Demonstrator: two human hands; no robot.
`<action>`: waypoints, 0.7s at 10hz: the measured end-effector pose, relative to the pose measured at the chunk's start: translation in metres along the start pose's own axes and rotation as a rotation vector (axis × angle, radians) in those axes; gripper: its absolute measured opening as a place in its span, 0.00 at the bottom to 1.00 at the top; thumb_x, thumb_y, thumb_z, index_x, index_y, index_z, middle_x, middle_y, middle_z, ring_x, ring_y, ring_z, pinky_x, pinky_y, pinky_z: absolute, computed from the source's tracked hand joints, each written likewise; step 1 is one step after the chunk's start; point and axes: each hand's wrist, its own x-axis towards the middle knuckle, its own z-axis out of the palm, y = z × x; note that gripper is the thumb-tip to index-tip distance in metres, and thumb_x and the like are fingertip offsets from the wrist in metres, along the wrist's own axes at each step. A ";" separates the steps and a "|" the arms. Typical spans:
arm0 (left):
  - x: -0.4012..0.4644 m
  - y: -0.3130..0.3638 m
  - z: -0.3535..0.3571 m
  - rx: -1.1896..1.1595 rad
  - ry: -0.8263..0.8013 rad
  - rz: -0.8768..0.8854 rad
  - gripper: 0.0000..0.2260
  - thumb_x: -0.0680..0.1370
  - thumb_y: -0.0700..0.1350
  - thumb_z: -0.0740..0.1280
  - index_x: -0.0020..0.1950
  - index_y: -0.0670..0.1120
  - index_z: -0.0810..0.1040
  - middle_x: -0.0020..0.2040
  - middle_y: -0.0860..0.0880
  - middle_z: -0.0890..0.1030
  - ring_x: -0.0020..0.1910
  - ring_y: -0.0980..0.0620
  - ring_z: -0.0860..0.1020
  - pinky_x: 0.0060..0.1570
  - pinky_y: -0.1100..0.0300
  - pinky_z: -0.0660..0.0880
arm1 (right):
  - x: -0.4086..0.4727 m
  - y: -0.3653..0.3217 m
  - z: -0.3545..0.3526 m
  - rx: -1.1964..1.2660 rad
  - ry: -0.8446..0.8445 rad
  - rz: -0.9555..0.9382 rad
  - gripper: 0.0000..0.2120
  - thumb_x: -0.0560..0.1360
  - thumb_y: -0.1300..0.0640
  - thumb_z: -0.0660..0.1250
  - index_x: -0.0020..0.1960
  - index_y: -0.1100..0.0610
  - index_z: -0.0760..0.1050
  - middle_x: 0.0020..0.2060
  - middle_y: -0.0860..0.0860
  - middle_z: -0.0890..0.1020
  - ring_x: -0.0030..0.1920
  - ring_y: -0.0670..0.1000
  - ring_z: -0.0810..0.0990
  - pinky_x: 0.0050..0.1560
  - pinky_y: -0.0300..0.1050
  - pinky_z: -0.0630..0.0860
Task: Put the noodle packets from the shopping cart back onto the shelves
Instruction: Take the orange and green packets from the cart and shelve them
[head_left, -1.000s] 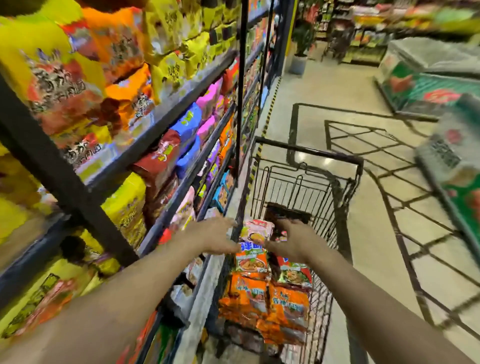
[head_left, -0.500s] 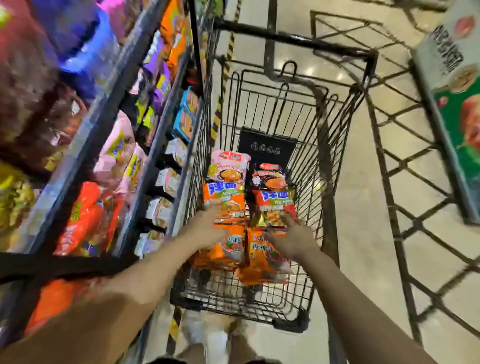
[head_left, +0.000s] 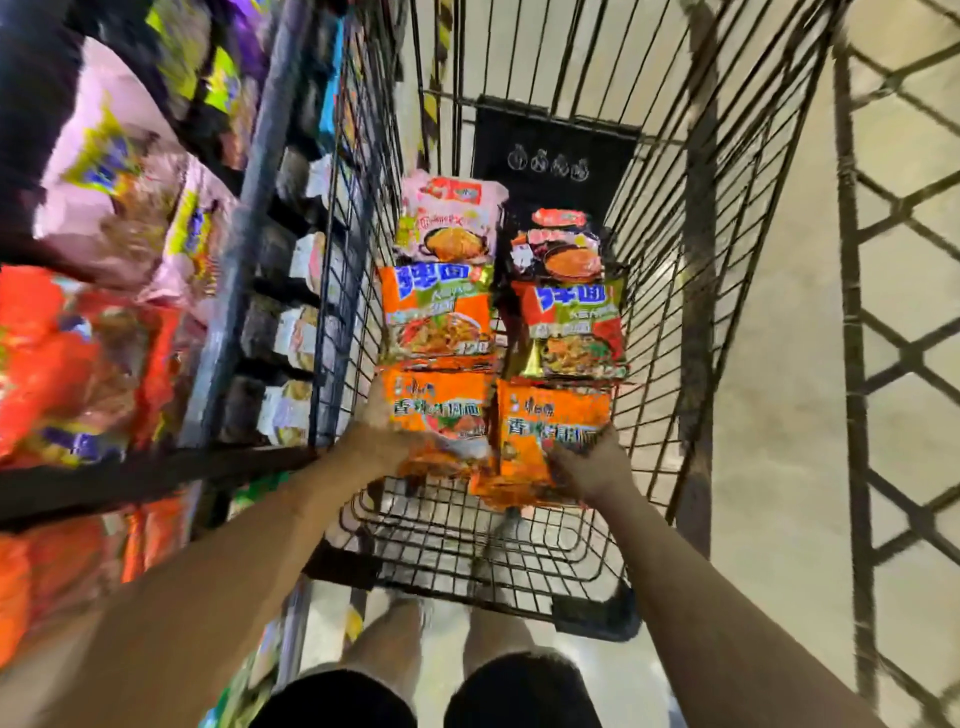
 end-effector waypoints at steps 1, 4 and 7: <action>0.002 -0.007 0.006 -0.031 0.052 -0.026 0.40 0.70 0.52 0.78 0.78 0.50 0.63 0.65 0.48 0.78 0.59 0.45 0.79 0.59 0.52 0.77 | -0.004 -0.008 0.000 0.043 -0.023 0.034 0.45 0.65 0.38 0.80 0.72 0.59 0.66 0.63 0.60 0.80 0.63 0.64 0.80 0.63 0.53 0.77; 0.012 0.001 0.021 -0.149 0.099 -0.032 0.41 0.51 0.59 0.80 0.63 0.55 0.74 0.57 0.48 0.80 0.55 0.46 0.81 0.53 0.50 0.81 | -0.012 -0.014 0.002 0.149 0.061 -0.070 0.41 0.52 0.35 0.85 0.59 0.48 0.72 0.52 0.49 0.85 0.49 0.55 0.85 0.49 0.58 0.84; -0.005 0.012 0.012 -0.287 -0.092 -0.013 0.33 0.73 0.43 0.78 0.73 0.55 0.67 0.56 0.54 0.81 0.58 0.48 0.79 0.61 0.44 0.78 | -0.023 -0.013 0.000 0.159 -0.078 -0.104 0.26 0.76 0.51 0.75 0.67 0.57 0.65 0.57 0.55 0.80 0.56 0.60 0.80 0.57 0.52 0.76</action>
